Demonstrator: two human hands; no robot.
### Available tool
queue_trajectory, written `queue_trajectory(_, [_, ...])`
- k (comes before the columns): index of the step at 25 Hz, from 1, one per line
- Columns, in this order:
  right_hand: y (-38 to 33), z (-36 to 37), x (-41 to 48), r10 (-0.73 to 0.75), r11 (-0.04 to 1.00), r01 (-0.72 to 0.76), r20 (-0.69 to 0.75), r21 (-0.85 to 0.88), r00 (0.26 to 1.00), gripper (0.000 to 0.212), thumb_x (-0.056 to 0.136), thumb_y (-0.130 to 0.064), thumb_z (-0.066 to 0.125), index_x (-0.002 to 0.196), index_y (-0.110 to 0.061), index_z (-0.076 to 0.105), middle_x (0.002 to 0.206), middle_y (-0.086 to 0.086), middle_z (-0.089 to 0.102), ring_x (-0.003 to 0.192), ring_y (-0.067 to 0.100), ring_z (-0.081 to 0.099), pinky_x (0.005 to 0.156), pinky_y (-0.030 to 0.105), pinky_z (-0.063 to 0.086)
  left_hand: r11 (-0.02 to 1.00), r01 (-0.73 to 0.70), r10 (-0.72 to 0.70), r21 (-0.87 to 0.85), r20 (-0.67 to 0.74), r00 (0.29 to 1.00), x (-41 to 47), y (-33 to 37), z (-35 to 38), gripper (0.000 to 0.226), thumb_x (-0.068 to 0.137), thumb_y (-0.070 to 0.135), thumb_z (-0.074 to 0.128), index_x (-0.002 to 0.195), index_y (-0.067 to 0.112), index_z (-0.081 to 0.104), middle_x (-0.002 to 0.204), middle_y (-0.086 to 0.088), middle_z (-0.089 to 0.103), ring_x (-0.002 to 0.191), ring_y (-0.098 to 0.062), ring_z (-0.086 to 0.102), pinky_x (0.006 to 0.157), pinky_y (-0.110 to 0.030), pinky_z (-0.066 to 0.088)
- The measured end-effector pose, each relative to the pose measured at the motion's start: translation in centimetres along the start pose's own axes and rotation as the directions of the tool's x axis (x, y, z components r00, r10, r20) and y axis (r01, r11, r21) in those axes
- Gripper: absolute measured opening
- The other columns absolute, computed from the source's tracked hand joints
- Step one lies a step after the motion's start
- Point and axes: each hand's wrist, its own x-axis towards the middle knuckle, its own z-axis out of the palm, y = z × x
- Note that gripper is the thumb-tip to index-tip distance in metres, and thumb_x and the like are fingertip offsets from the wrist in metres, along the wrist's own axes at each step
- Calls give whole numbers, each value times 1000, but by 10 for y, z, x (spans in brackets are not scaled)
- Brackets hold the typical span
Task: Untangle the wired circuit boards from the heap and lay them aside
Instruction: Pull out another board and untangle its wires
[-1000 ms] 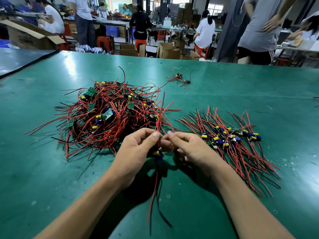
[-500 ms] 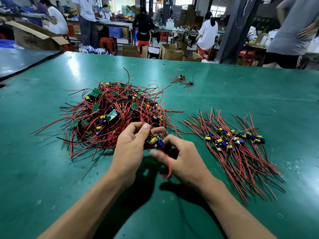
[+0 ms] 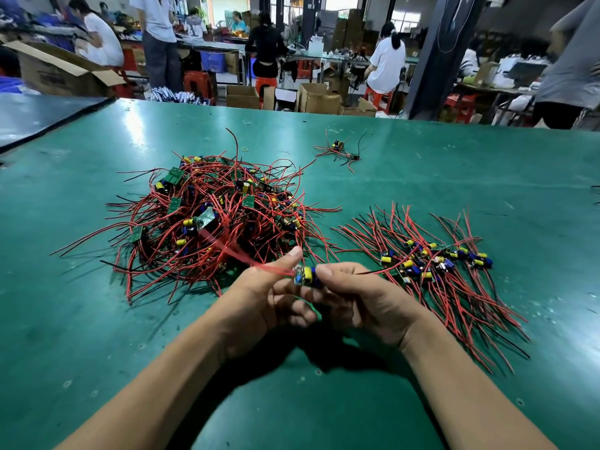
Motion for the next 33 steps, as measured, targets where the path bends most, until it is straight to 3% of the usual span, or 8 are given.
queue_trajectory(3, [2,-4,2,39,988,-54,-104,-143,994,33,75,-49,83,73,-20,69,63,0,54,47,8,41,48,23,25,998,67,-68,17,95,993,-2,-2,-4,38,76,52,65,73,15,76,68,-9,65,49,-20,63,48,-27,51])
queue_trajectory(8, [6,-10,10,-28,976,-46,-333,-213,943,29,78,-41,78,84,-17,64,89,19,41,67,20,35,63,33,24,999,-36,38,-28,70,997,2,-8,-6,25,69,23,79,85,10,65,79,-14,67,61,-25,69,59,-32,59])
queue_trajectory(12, [8,-9,10,-63,963,-25,-315,-268,947,21,91,-32,70,103,-15,75,94,16,69,77,25,61,73,35,48,984,-118,119,130,4,993,4,-15,-4,24,74,13,75,94,4,66,83,-19,71,65,-25,66,62,-32,59])
queue_trajectory(19, [3,-7,7,-142,953,32,-353,-300,925,22,100,-23,59,98,-6,73,50,-9,58,40,2,50,42,14,43,891,-230,253,393,-9,967,7,-21,1,8,91,4,63,92,1,71,79,-13,72,71,-20,67,65,-30,59])
queue_trajectory(22, [7,-4,11,-123,969,40,-334,-244,935,18,98,-23,62,95,-12,76,66,-2,65,57,14,56,52,23,50,891,-278,326,358,-81,942,7,-21,1,12,92,8,63,88,0,71,80,-16,73,68,-21,70,60,-26,56])
queue_trajectory(25, [11,-5,14,-168,947,46,-369,-318,914,19,97,-31,64,99,-17,78,62,-9,57,56,9,40,58,27,39,890,-285,342,355,-109,933,7,-21,1,11,91,8,65,87,9,75,72,-14,73,62,-16,68,58,-20,53])
queue_trajectory(29, [14,-3,18,-222,890,20,-393,-456,892,32,99,-43,59,99,-19,80,85,-2,76,79,13,68,77,30,54,812,-315,406,491,-89,909,9,-24,3,21,92,14,65,74,5,70,75,0,74,61,-11,62,59,-23,48])
queue_trajectory(33, [19,0,21,-197,830,-89,-440,-550,876,45,98,-53,56,95,-15,81,83,-1,77,79,10,70,78,30,53,720,-373,501,585,-67,863,8,-25,5,15,93,8,63,84,8,76,90,12,76,72,-1,67,67,-15,50])
